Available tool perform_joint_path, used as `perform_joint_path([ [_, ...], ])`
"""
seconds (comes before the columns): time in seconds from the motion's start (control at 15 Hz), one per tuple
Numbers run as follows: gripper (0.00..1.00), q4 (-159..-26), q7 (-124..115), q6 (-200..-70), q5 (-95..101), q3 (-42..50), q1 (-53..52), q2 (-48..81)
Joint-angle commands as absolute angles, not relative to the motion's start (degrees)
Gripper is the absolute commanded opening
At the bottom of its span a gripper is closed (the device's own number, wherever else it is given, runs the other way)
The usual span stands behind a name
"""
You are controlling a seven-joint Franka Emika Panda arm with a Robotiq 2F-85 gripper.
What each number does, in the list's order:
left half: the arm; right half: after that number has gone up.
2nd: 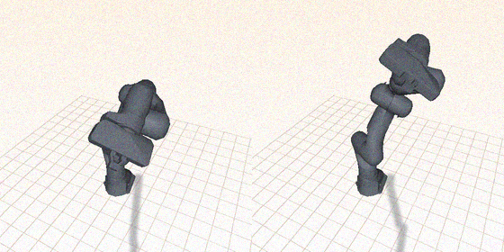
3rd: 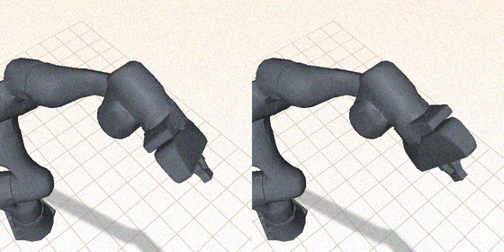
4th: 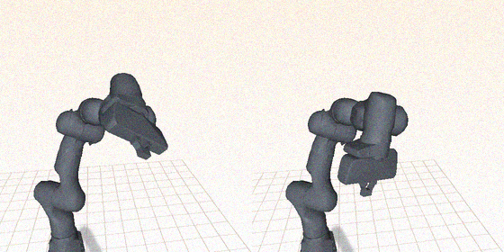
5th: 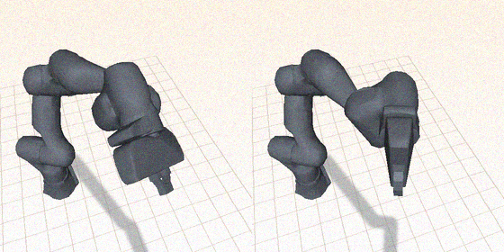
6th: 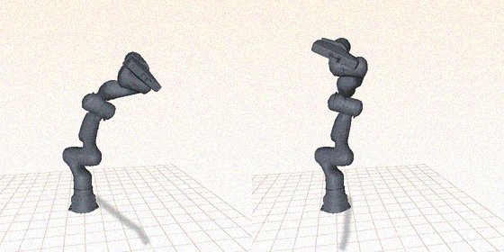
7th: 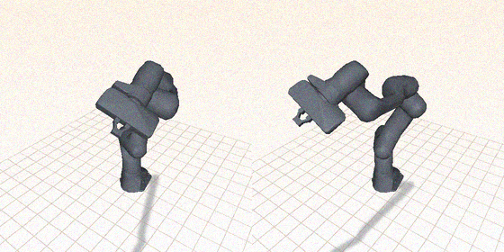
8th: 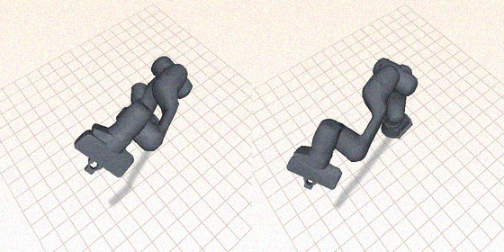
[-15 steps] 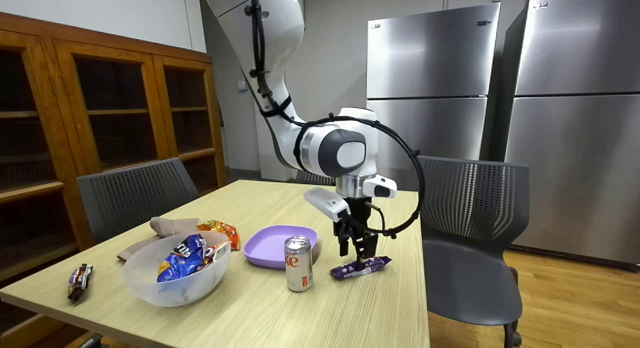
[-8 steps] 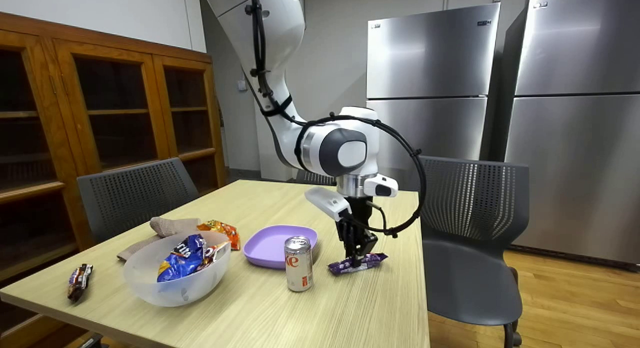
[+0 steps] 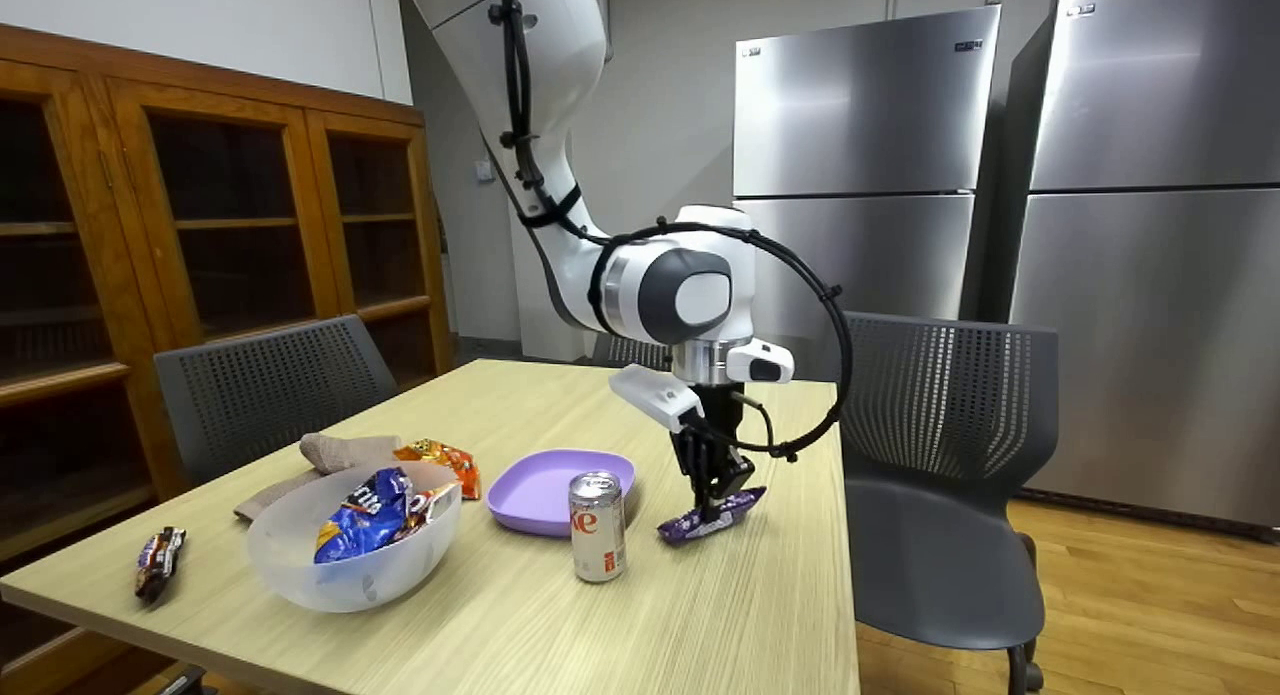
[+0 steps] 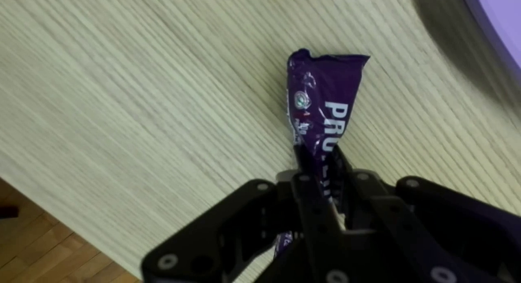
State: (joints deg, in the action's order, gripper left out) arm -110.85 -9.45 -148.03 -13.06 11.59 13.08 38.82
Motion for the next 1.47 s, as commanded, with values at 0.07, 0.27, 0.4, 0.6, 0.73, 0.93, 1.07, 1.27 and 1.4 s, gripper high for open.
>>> perform_joint_path([
  [0.07, 0.03, -112.6, -7.29, -147.34, -11.6, 10.21, 12.89, 33.68],
  [0.27, 0.03, -112.82, -4.94, -147.77, -11.99, 8.66, 13.06, 31.25],
  [0.4, 0.03, -113.07, -2.65, -148.12, -12.46, 7.16, 13.35, 29.67],
  [0.6, 0.03, -113.8, 1.89, -148.99, -12.89, 4.6, 13.59, 28.01],
  [0.73, 0.03, -114.27, 5.75, -148.81, -13.64, 2.38, 14.08, 27.26],
  [0.93, 0.03, -115.02, 11.45, -148.33, -14.4, -0.47, 14.67, 26.81],
  [1.07, 0.03, -115.35, 15.83, -148.46, -14.97, -2.28, 15.38, 27.02],
  [1.27, 0.03, -116.42, 22.1, -148.73, -14.64, -4.06, 16.22, 26.8],
  [1.4, 0.03, -117.31, 25.5, -148.85, -14.15, -4.6, 16.56, 26.71],
])
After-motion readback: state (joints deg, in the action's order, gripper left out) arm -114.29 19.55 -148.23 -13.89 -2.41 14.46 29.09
